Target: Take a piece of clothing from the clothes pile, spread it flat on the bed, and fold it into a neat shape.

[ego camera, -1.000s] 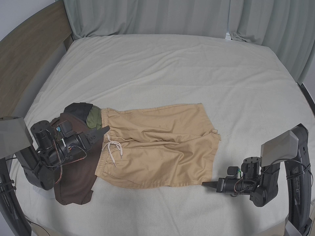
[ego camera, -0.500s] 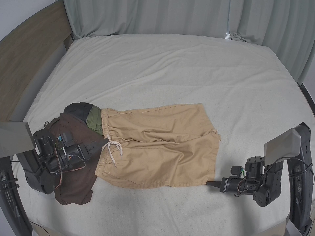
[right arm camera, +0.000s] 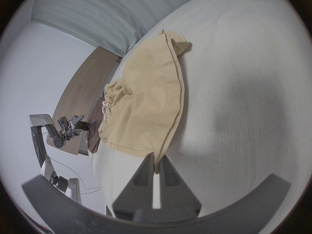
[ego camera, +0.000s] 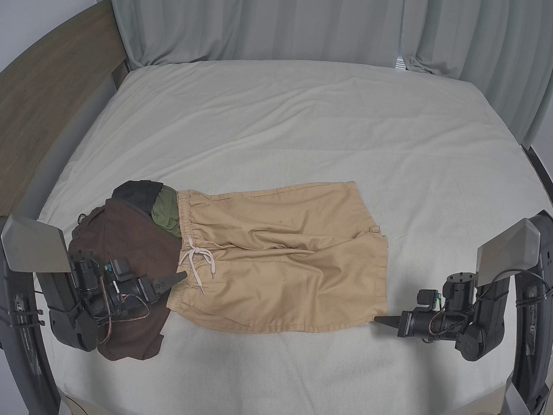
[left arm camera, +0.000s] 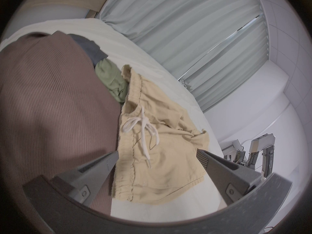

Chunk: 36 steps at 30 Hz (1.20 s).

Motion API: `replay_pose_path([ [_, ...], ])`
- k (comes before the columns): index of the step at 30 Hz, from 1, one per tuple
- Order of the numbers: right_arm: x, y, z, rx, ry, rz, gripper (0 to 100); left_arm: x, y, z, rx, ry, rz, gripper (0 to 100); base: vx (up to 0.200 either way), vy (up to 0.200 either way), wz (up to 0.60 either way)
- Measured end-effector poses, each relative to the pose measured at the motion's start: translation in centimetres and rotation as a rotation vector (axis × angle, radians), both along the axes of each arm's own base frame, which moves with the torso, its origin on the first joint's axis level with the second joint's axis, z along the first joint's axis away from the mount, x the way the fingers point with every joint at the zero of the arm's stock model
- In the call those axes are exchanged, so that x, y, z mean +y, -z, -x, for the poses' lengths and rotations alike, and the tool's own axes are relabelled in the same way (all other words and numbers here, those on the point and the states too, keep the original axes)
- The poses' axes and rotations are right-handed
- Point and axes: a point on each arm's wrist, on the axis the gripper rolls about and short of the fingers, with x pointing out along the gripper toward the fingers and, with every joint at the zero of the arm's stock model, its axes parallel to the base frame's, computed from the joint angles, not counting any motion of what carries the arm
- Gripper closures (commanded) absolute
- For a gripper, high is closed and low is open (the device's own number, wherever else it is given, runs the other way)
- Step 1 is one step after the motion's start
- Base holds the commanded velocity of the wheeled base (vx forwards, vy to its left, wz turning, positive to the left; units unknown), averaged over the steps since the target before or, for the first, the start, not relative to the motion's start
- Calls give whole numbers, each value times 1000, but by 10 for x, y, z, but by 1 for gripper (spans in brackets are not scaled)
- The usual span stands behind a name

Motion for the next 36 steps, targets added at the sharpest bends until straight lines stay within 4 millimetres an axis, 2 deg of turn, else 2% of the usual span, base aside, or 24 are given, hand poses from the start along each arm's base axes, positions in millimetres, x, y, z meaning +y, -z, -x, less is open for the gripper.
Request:
replay_pose_path([
  [13, -1, 0, -1, -6, 3, 0, 100, 7, 28, 5, 97, -27, -9, 0, 0, 0, 0],
  [29, -1, 0, -2, -8, 4, 1, 100, 2, 44, 10, 156, -10, -10, 0, 0, 0, 0],
  [30, -1, 0, -2, -8, 4, 1, 100, 2, 45, 9, 155, -10, -10, 100, 0, 0, 0],
  [36, -1, 1, -1, -4, 4, 2, 100, 2, 49, 5, 153, -13, -13, 100, 0, 0, 0],
])
